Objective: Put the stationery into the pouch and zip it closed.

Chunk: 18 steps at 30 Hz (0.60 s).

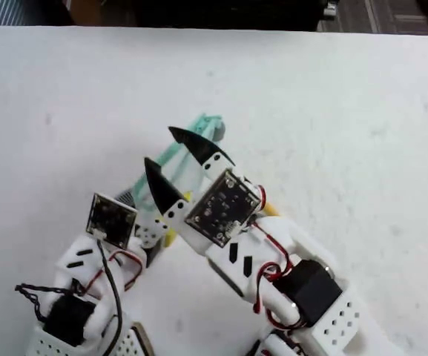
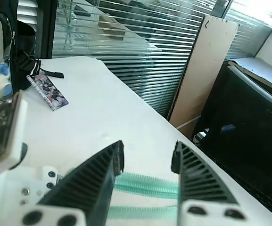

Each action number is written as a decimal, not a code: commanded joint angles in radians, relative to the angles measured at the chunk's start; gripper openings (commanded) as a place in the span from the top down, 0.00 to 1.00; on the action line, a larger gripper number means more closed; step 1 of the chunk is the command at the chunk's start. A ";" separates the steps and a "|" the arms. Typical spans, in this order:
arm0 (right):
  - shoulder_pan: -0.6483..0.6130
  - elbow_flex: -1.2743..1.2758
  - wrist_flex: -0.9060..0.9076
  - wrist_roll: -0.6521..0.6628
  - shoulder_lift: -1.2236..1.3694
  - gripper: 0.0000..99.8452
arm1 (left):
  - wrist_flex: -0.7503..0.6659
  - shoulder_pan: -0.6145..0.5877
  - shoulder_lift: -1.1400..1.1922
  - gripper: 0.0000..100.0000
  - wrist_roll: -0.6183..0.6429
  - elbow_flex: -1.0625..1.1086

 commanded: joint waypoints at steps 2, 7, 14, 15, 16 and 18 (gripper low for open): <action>0.012 -0.095 0.019 -0.006 -0.018 0.84 | -0.023 -0.007 -0.004 0.77 -0.002 -0.046; 0.119 -0.183 0.070 -0.009 -0.018 0.84 | -0.021 -0.007 -0.004 0.77 -0.002 -0.046; 0.433 -0.181 0.064 -0.011 -0.007 0.84 | -0.021 -0.007 -0.004 0.77 -0.002 -0.046; 0.475 -0.169 0.062 -0.011 -0.007 0.84 | -0.021 -0.007 -0.004 0.77 -0.002 -0.046; 0.507 -0.147 0.050 -0.011 -0.007 0.84 | -0.021 -0.007 -0.004 0.77 -0.002 -0.046; 0.555 -0.078 0.013 -0.011 -0.007 0.84 | -0.021 -0.005 -0.004 0.77 -0.002 -0.046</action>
